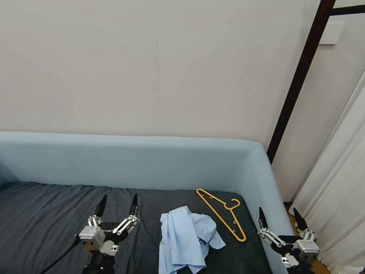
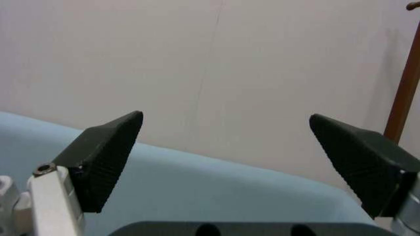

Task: Pick up the clothes from the sofa and hang them on the clothes hanger.

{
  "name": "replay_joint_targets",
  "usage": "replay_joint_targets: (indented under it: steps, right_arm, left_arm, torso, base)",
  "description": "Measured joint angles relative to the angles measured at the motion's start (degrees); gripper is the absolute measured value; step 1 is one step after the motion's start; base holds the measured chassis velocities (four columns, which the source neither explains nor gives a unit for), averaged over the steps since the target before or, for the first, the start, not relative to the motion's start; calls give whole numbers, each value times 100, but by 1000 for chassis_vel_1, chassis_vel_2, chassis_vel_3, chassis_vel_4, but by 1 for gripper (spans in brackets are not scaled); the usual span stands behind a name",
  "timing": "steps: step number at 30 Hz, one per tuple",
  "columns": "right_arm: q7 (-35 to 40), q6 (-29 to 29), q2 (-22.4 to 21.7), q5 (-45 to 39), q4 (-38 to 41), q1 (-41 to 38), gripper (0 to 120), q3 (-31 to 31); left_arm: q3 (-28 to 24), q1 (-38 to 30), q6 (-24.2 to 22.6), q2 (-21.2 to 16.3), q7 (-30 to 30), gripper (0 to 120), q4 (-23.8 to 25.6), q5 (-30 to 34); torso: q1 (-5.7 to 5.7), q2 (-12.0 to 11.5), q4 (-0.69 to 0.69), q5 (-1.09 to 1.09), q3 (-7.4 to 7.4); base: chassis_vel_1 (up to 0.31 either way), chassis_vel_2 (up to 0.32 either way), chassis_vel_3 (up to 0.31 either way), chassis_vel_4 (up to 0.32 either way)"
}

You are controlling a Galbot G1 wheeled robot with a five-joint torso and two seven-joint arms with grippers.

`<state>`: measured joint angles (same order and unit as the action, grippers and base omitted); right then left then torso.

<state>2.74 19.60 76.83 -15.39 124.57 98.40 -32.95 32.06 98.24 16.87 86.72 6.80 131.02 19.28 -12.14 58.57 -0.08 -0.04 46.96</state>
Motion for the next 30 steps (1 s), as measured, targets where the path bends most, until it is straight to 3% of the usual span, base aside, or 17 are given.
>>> replay_joint_targets:
  steps: [6,9,10,15,16,20,30]
  right_arm:
    - [147,-533,-486,-833,76,-297,100,2]
    - [342,-1103,-907,-1992,2,-735,100,105]
    - [342,-1103,-907,-1992,2,-735,100,105]
    - [680,-2189,-1540,-4311,-352,-1763,100,570]
    - [680,-2189,-1540,-4311,-352,-1763,100,570]
    - [1135,-3288,-1696,-5616,-888,-2682,100,1057]
    - [1645,-4559,-1403,-6124,-2036,-3980,100,2204]
  left_arm:
    - [21,1,139,-78,1,100,-14,54]
    - [71,-14,297,-162,2,100,-106,124]
    - [71,-14,297,-162,2,100,-106,124]
    - [415,83,473,-178,-4,100,-108,150]
    - [415,83,473,-178,-4,100,-108,150]
    - [658,155,522,-136,-28,100,-38,157]
    - [1104,250,546,-171,-33,100,-220,241]
  torso:
    - [0,0,0,0,0]
    - [0,0,-1,0,0]
    - [0,0,-1,0,0]
    - [0,0,1,0,1]
    - [0,0,1,0,1]
    - [0,0,1,-1,1]
    - [0,-1,0,-2,1]
  base:
    - [0,0,0,0]
    - [0,0,0,0]
    - [0,0,0,0]
    - [0,0,0,0]
    - [0,0,0,0]
    - [0,0,0,0]
    - [0,0,0,0]
